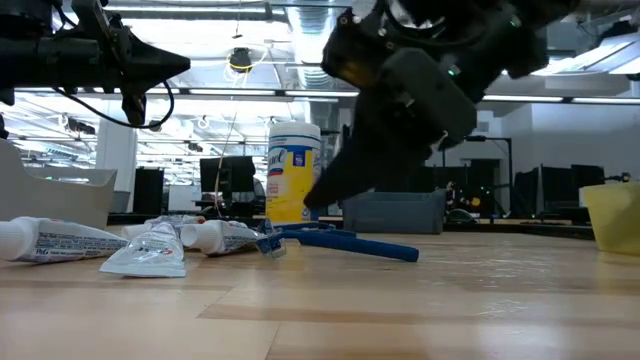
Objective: Pick & Place Travel size toiletries
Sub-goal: Put the blue razor into the black bin
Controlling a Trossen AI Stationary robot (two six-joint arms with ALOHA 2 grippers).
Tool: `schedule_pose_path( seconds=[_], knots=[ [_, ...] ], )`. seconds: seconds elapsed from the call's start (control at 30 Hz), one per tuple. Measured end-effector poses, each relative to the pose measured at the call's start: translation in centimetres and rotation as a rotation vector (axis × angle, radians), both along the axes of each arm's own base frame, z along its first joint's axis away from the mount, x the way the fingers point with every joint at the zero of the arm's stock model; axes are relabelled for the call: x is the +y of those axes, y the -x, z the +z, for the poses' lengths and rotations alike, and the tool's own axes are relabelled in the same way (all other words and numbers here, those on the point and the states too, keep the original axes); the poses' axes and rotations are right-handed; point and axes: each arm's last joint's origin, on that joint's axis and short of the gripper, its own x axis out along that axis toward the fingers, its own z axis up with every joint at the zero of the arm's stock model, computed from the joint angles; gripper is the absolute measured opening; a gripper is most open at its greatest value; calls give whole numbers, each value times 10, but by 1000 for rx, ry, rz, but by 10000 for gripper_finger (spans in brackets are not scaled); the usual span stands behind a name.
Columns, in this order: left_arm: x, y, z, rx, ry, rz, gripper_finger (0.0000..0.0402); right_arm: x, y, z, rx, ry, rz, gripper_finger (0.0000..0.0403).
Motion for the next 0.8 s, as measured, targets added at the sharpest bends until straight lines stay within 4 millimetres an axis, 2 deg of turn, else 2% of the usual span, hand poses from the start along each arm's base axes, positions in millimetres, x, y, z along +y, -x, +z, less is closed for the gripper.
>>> schedule_pose_path(
  seconds=[0.3, 0.57, 0.8],
  knots=[
    [0, 0, 0, 0, 0, 0, 0, -15, 4, -14, -53, -28, -77, 211],
    [0, 0, 0, 0, 0, 0, 0, -12, 17, -25, -26, -59, -92, 199],
    [0, 0, 0, 0, 0, 0, 0, -13, 18, -26, -37, -66, -93, 197]
  ],
)
